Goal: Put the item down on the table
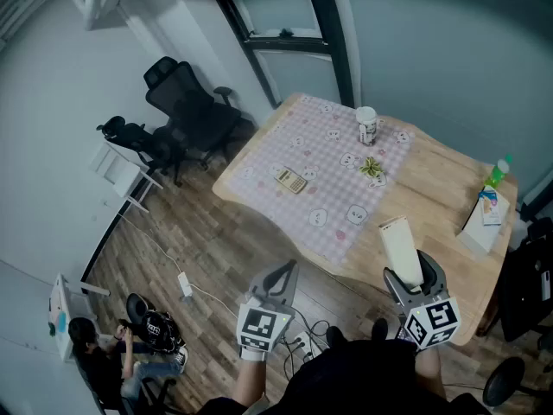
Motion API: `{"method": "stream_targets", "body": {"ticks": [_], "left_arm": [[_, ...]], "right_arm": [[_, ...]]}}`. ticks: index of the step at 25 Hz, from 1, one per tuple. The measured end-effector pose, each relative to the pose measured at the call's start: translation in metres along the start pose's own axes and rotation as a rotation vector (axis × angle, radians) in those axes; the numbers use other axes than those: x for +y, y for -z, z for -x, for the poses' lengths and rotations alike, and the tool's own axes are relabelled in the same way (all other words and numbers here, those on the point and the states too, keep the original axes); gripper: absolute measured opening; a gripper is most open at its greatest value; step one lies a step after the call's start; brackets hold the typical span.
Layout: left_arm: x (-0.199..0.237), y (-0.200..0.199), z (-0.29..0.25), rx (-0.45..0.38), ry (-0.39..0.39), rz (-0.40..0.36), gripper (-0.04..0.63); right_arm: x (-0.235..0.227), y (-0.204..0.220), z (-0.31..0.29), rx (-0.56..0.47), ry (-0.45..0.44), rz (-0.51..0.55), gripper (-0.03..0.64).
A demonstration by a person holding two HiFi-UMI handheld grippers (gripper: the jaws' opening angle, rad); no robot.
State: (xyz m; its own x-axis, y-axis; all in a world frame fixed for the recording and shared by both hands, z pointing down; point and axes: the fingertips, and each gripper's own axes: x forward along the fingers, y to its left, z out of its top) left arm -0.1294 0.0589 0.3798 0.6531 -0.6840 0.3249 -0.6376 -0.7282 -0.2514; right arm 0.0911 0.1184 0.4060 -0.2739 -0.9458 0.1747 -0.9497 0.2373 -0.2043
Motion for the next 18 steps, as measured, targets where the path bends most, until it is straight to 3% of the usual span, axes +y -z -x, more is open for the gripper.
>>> {"method": "stream_targets", "body": {"ticks": [18], "left_arm": [[0.003, 0.009, 0.005, -0.010, 0.026, 0.022, -0.002]], "right_arm": [[0.011, 0.005, 0.000, 0.028, 0.024, 0.023, 0.347]]}}
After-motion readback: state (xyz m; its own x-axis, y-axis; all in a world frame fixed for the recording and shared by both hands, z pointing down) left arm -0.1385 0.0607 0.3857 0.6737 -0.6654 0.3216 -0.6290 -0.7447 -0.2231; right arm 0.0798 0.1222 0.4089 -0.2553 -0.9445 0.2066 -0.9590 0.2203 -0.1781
